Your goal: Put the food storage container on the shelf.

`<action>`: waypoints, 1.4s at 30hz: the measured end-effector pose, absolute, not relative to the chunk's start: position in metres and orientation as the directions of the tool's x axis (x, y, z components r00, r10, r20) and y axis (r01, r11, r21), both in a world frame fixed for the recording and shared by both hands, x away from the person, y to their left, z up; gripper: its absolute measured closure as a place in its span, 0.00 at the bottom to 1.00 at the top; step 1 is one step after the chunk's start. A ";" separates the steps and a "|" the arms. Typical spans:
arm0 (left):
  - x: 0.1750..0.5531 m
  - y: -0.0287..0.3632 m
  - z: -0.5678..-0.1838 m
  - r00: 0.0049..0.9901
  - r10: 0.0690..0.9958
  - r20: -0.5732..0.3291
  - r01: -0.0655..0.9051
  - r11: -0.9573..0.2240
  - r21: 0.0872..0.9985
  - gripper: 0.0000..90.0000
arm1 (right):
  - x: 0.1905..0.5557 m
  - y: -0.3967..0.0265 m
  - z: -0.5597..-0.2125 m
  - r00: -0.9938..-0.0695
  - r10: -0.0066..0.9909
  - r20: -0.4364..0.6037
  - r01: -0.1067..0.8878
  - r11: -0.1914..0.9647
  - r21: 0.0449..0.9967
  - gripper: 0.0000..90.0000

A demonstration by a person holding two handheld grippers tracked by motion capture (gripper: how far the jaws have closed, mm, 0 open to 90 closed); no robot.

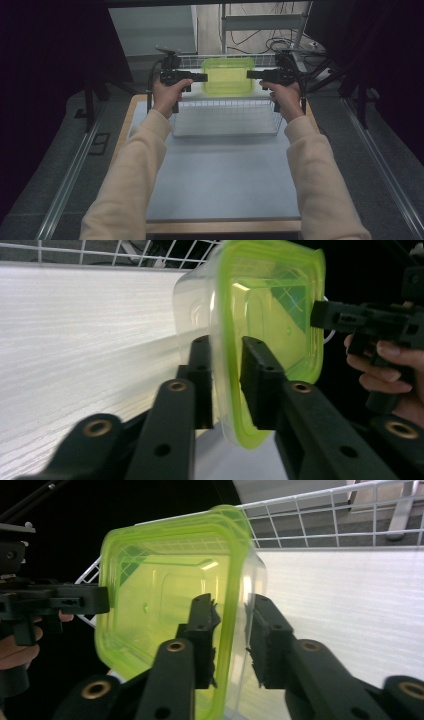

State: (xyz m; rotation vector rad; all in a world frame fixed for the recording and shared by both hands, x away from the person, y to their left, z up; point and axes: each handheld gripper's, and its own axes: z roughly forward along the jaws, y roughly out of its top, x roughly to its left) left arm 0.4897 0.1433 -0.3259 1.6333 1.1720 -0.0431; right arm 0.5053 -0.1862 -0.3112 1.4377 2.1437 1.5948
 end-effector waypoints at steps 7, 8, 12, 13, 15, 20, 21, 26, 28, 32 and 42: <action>0.495 0.144 -0.336 0.487 0.668 -0.563 0.699 0.088 0.710 0.71 | 0.510 -0.183 -0.321 -0.538 0.743 0.398 0.608 0.014 0.794 0.72; 0.496 0.144 -0.338 0.485 0.666 -0.567 0.695 0.099 0.712 0.70 | 0.511 -0.182 -0.323 -0.535 0.746 0.396 0.606 0.012 0.796 0.70; 0.499 0.144 -0.341 0.487 0.650 -0.583 0.688 0.125 0.715 0.63 | 0.514 -0.182 -0.326 -0.527 0.740 0.418 0.609 -0.014 0.793 0.68; 0.500 0.144 -0.341 0.486 0.653 -0.581 0.685 0.127 0.717 0.59 | 0.515 -0.182 -0.326 -0.525 0.749 0.404 0.601 -0.010 0.799 0.65; 0.499 0.145 -0.342 0.484 0.666 -0.567 0.670 0.135 0.730 0.48 | 0.515 -0.183 -0.326 -0.519 0.761 0.389 0.592 -0.008 0.806 0.57; 0.495 0.150 -0.338 0.490 0.680 -0.545 0.636 0.148 0.757 0.26 | 0.513 -0.192 -0.325 -0.515 0.751 0.413 0.577 -0.053 0.815 0.47; 0.493 0.152 -0.337 0.504 0.676 -0.537 0.628 0.140 0.766 0.25 | 0.512 -0.193 -0.324 -0.518 0.746 0.418 0.573 -0.060 0.817 0.46; 0.475 0.159 -0.327 0.558 0.678 -0.479 0.567 0.111 0.817 0.22 | 0.501 -0.205 -0.316 -0.554 0.724 0.411 0.528 -0.076 0.846 0.44; 0.469 0.160 -0.326 0.565 0.668 -0.484 0.562 0.118 0.819 0.23 | 0.495 -0.210 -0.314 -0.570 0.715 0.406 0.513 -0.076 0.855 0.44; 0.453 0.163 -0.328 0.587 0.653 -0.479 0.563 0.096 0.821 0.23 | 0.480 -0.215 -0.315 -0.601 0.692 0.400 0.503 -0.061 0.862 0.42; 0.411 0.168 -0.344 0.626 0.632 -0.456 0.552 0.052 0.832 0.23 | 0.446 -0.218 -0.325 -0.686 0.635 0.355 0.470 0.014 0.883 0.40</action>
